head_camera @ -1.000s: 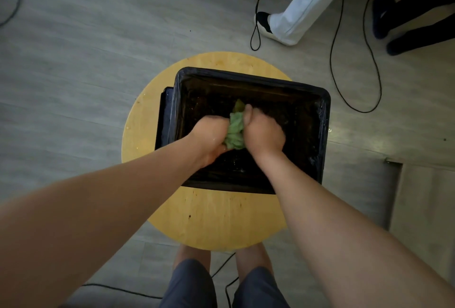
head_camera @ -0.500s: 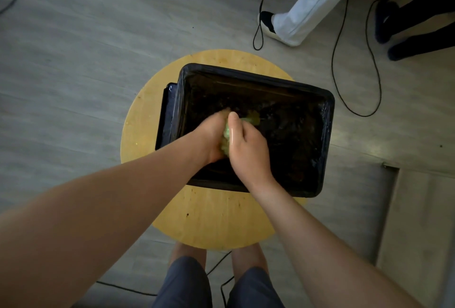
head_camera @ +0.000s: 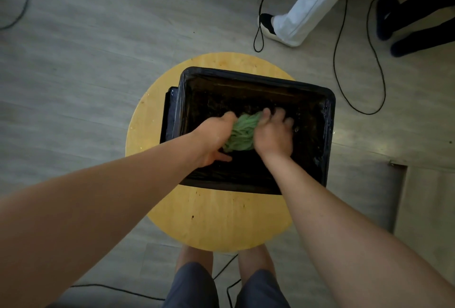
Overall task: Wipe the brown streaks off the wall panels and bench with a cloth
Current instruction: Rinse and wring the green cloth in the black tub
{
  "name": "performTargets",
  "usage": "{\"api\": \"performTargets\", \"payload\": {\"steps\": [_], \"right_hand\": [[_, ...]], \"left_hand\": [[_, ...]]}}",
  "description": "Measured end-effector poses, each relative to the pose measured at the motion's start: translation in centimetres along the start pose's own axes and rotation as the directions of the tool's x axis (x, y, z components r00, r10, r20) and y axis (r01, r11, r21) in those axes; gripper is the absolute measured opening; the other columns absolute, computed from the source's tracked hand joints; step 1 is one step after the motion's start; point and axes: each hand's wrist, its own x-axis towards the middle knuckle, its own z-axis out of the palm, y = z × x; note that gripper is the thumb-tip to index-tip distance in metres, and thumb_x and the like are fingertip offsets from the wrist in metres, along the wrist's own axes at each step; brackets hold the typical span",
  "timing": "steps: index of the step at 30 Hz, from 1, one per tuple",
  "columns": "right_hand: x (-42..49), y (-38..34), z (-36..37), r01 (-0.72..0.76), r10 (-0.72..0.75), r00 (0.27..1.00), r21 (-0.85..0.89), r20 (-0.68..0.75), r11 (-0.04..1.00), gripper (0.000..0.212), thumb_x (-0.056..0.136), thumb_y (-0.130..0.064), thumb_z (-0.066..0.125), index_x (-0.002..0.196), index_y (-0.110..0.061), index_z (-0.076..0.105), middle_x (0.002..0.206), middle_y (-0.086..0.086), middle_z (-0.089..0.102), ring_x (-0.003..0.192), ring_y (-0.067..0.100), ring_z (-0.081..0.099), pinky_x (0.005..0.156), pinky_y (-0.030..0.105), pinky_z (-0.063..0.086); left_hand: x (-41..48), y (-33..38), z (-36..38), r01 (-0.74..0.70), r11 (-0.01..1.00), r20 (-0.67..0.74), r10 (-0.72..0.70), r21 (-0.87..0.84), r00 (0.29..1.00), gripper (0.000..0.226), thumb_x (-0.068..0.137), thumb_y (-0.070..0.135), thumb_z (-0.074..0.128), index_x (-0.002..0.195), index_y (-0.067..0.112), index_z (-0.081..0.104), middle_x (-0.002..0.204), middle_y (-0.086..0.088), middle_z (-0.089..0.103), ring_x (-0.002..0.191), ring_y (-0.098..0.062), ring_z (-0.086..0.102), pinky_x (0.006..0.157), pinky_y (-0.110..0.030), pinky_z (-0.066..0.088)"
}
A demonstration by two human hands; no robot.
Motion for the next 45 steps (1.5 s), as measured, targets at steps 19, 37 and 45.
{"api": "performTargets", "payload": {"steps": [19, 37, 45], "right_hand": [[-3.8, -1.9, 0.4, 0.544, -0.554, 0.822, -0.107, -0.13, 0.832, 0.063, 0.108, -0.046, 0.02, 0.085, -0.015, 0.071, 0.069, 0.005, 0.068, 0.06, 0.028, 0.067, 0.048, 0.032, 0.046], [-4.7, -2.0, -2.1, 0.15, -0.251, 0.94, 0.38, 0.233, 0.913, 0.046, 0.105, -0.05, 0.044, 0.076, -0.019, 0.061, 0.072, -0.002, 0.065, 0.069, 0.015, 0.064, 0.065, 0.04, 0.052], [-3.2, -0.6, -3.2, 0.274, -0.333, 0.938, 0.39, 0.092, 0.879, 0.057, 0.104, -0.052, 0.045, 0.058, -0.018, 0.05, 0.058, 0.005, 0.058, 0.059, 0.023, 0.06, 0.059, 0.051, 0.052]], "left_hand": [[1.7, 0.0, 0.6, -0.098, 0.978, -0.05, 0.09, -0.187, 0.995, 0.027, 0.104, 0.009, 0.046, 0.096, 0.001, 0.071, 0.083, -0.014, 0.073, 0.085, -0.032, 0.072, 0.07, -0.034, 0.06], [4.0, 1.2, 1.6, 0.076, 0.968, -0.104, -0.103, -0.24, 0.989, 0.027, 0.095, 0.03, 0.056, 0.087, 0.009, 0.071, 0.072, -0.01, 0.07, 0.064, -0.025, 0.068, 0.059, -0.028, 0.054], [6.1, 2.1, 4.3, -0.063, 0.995, -0.309, 0.083, 0.074, 0.947, 0.024, 0.098, 0.029, 0.051, 0.091, 0.013, 0.067, 0.097, -0.005, 0.07, 0.095, -0.026, 0.064, 0.08, -0.029, 0.048]]}}
